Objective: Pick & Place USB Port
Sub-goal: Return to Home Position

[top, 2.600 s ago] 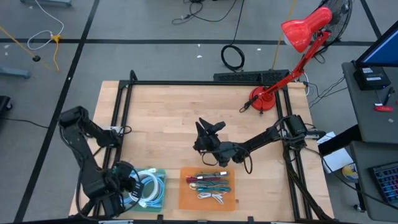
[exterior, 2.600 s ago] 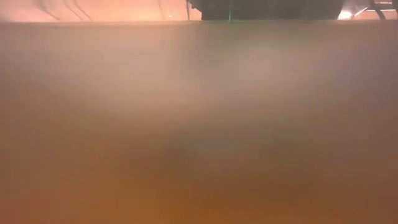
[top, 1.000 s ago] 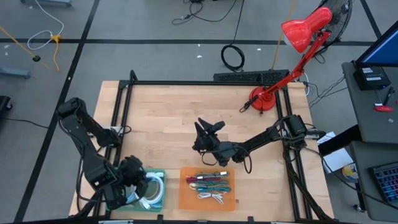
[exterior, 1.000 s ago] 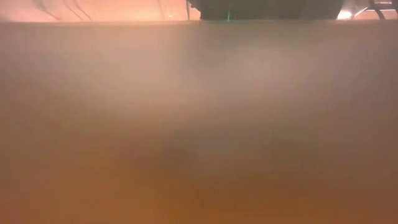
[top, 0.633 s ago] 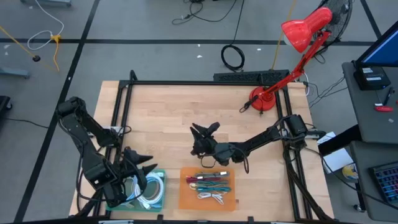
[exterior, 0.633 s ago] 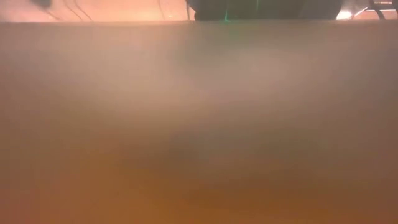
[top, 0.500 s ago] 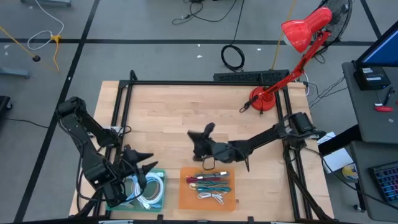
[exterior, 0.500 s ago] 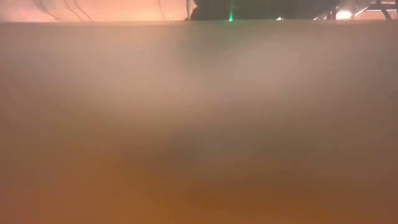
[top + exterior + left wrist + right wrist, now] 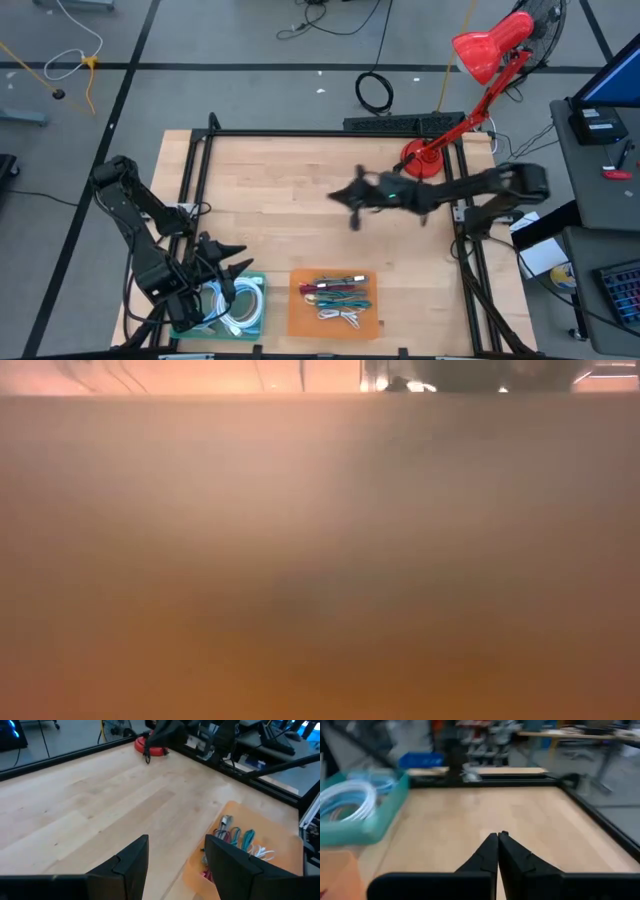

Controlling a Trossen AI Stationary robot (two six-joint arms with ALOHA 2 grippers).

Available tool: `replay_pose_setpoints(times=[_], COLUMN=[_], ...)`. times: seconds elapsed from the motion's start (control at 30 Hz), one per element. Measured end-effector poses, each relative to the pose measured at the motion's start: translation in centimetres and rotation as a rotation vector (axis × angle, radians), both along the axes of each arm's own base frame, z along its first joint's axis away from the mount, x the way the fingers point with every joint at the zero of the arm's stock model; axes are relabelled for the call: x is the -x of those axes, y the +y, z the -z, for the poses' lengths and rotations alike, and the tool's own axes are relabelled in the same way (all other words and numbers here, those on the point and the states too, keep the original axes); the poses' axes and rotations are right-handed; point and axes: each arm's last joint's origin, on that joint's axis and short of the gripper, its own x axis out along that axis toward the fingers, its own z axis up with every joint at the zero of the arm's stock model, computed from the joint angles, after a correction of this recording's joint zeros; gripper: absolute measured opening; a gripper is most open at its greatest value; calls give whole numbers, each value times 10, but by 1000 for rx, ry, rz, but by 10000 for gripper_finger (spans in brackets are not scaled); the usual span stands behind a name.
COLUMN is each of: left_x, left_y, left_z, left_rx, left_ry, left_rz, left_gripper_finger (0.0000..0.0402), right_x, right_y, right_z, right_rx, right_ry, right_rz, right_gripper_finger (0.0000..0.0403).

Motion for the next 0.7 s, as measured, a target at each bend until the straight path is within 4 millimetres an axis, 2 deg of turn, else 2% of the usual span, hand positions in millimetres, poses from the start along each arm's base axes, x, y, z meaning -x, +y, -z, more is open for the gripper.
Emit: replay_pose_setpoints(times=[0.17, 0.33, 0.53, 0.7], left_x=[0, -2, -4, -6], left_y=[2, 8, 15, 18], left_z=[5, 12, 23, 25], left_rx=[-7, -13, 6, 23], left_ry=[6, 11, 42, 82], left_rz=[-11, -39, -83, -93], left_gripper_finger=[195, 195, 195, 195], right_x=[77, 133, 172, 182], right_y=[-17, -13, -3, -2], right_z=[19, 32, 48, 44], right_rx=[-119, -206, -228, -211], right_ry=[-3, -25, -119, -194], right_rz=[25, -7, -5, 44], right_gripper_finger=[1, 0, 0, 0])
